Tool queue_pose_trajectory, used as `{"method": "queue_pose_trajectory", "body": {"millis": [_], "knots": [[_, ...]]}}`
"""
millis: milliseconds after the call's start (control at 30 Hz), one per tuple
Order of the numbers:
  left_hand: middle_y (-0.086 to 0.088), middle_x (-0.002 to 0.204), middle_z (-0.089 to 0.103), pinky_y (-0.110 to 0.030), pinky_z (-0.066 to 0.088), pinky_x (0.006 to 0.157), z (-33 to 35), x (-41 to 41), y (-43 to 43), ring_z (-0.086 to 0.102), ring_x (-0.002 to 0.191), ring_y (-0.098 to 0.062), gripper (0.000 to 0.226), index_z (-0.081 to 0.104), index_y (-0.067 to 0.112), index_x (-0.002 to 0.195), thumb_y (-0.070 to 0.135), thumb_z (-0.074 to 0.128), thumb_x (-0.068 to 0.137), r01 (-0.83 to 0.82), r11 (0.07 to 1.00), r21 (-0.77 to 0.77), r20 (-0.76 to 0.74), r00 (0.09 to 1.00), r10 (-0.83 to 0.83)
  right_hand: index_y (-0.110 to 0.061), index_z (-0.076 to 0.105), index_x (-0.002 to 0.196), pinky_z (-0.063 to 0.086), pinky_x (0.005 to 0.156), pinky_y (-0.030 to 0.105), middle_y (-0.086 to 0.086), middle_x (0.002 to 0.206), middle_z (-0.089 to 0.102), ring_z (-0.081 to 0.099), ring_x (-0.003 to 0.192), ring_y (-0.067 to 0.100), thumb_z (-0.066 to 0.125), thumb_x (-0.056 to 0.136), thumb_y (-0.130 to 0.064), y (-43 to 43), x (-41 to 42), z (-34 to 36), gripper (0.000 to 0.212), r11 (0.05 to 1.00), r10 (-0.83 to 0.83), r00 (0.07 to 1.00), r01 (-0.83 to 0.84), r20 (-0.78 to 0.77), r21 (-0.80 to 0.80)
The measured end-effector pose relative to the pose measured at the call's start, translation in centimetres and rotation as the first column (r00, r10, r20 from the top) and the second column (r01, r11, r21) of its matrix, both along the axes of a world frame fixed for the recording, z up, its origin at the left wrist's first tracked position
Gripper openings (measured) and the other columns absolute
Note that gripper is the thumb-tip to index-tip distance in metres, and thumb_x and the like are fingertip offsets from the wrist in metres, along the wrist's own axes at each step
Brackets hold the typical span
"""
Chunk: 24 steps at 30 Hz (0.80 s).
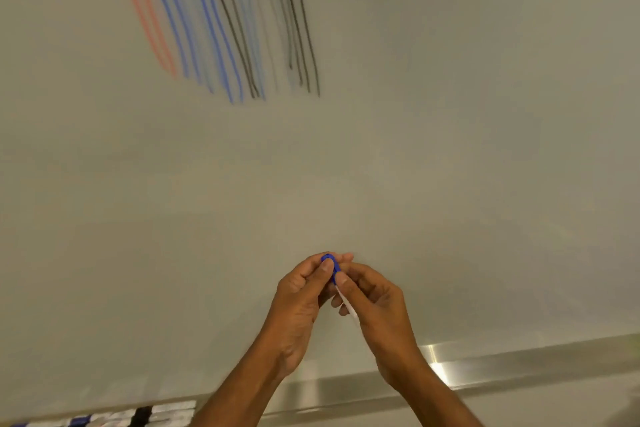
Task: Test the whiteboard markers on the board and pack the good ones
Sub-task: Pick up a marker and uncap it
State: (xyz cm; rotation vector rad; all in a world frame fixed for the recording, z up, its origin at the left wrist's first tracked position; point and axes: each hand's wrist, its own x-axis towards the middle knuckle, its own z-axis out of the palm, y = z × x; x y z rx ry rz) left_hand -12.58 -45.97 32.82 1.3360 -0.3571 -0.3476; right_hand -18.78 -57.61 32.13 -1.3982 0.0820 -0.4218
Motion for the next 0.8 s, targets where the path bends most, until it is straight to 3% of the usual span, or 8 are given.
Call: {"method": "queue_pose_trajectory", "body": {"millis": [67, 133, 233, 300, 367, 433, 667, 800], "knots": [[-0.007, 0.113, 0.075, -0.037, 0.053, 0.068, 1.9, 0.1, 1.4, 0.067, 0.080, -0.018, 0.031, 0.068, 0.007, 0.122, 0.025, 0.051, 0.104, 0.036, 0.999, -0.034, 0.002, 0.999, -0.036, -0.019, 0.076, 0.104, 0.052, 0.064, 0.029, 0.013, 0.086, 0.072, 0.060, 0.069, 0.022, 0.059, 0.097, -0.029, 1.0, 0.0, 2.3, 0.021, 0.994, 0.093, 0.995, -0.091, -0.029, 0.063], [-0.011, 0.114, 0.074, -0.037, 0.054, 0.065, 3.6, 0.2, 2.7, 0.067, 0.078, -0.015, 0.034, 0.065, 0.004, 0.125, 0.026, 0.050, 0.105, 0.080, 0.995, -0.055, 0.014, 0.997, -0.079, -0.008, 0.074, 0.098, 0.046, 0.056, 0.027, 0.018, 0.083, 0.067, 0.055, 0.064, 0.020, 0.056, 0.099, -0.031, 1.9, 0.1, 4.2, 0.030, 0.977, 0.186, 0.981, -0.177, -0.060, 0.122], [-0.015, 0.129, 0.069, -0.038, 0.059, 0.076, 6.1, 0.2, 4.5, 0.072, 0.101, -0.016, 0.034, 0.059, 0.000, 0.124, 0.026, 0.049, 0.105, 0.134, 0.985, -0.113, 0.040, 0.991, -0.130, -0.003, 0.070, 0.093, 0.037, 0.048, 0.023, 0.016, 0.079, 0.061, 0.049, 0.058, 0.016, 0.054, 0.100, -0.038, 3.2, 0.4, 6.5, 0.039, 0.946, 0.297, 0.951, -0.280, -0.090, 0.161], [-0.018, 0.128, 0.069, -0.046, 0.055, 0.093, 7.4, 0.0, 5.5, 0.072, 0.106, -0.021, 0.032, 0.058, 0.000, 0.122, 0.025, 0.049, 0.104, 0.147, 0.978, -0.147, 0.049, 0.989, -0.141, -0.005, 0.069, 0.090, 0.032, 0.045, 0.022, 0.013, 0.074, 0.057, 0.044, 0.054, 0.014, 0.057, 0.097, -0.042, 4.1, 0.5, 7.6, 0.039, 0.931, 0.339, 0.936, -0.320, -0.091, 0.175], [-0.021, 0.126, 0.069, -0.051, 0.045, 0.109, 8.2, 0.0, 6.4, 0.067, 0.119, -0.034, 0.033, 0.057, -0.002, 0.124, 0.024, 0.050, 0.104, 0.135, 0.974, -0.181, 0.039, 0.991, -0.130, -0.008, 0.071, 0.089, 0.028, 0.042, 0.020, 0.011, 0.071, 0.054, 0.038, 0.050, 0.012, 0.061, 0.094, -0.045, 5.0, 0.7, 8.4, 0.039, 0.933, 0.336, 0.937, -0.317, -0.098, 0.174], [-0.023, 0.125, 0.069, -0.052, 0.042, 0.113, 8.7, 0.0, 7.2, 0.064, 0.123, -0.037, 0.035, 0.056, -0.004, 0.126, 0.022, 0.050, 0.104, 0.121, 0.971, -0.207, 0.031, 0.993, -0.117, -0.008, 0.072, 0.090, 0.026, 0.039, 0.019, 0.010, 0.068, 0.052, 0.034, 0.047, 0.010, 0.064, 0.091, -0.046, 5.8, 0.9, 9.0, 0.039, 0.939, 0.318, 0.942, -0.298, -0.105, 0.173], [-0.024, 0.120, 0.071, -0.048, 0.051, 0.104, 10.3, -0.1, 9.0, 0.068, 0.118, -0.034, 0.034, 0.060, -0.002, 0.121, 0.024, 0.053, 0.100, 0.089, 0.963, -0.255, 0.065, 0.995, -0.075, -0.007, 0.073, 0.083, 0.024, 0.036, 0.018, 0.008, 0.061, 0.051, 0.034, 0.041, 0.009, 0.065, 0.090, -0.047, 8.3, 0.9, 11.1, 0.041, 0.961, 0.257, 0.959, -0.241, -0.121, 0.132], [-0.028, 0.116, 0.071, -0.049, 0.056, 0.098, 12.1, 0.8, 9.9, 0.069, 0.116, -0.036, 0.028, 0.061, -0.003, 0.115, 0.018, 0.053, 0.100, 0.014, 0.927, -0.376, 0.040, 0.999, 0.002, -0.007, 0.066, 0.075, 0.021, 0.038, 0.018, 0.009, 0.058, 0.049, 0.032, 0.039, 0.011, 0.069, 0.086, -0.051, 9.5, 0.6, 11.7, 0.045, 0.982, 0.179, 0.966, -0.165, -0.185, 0.090]]}}
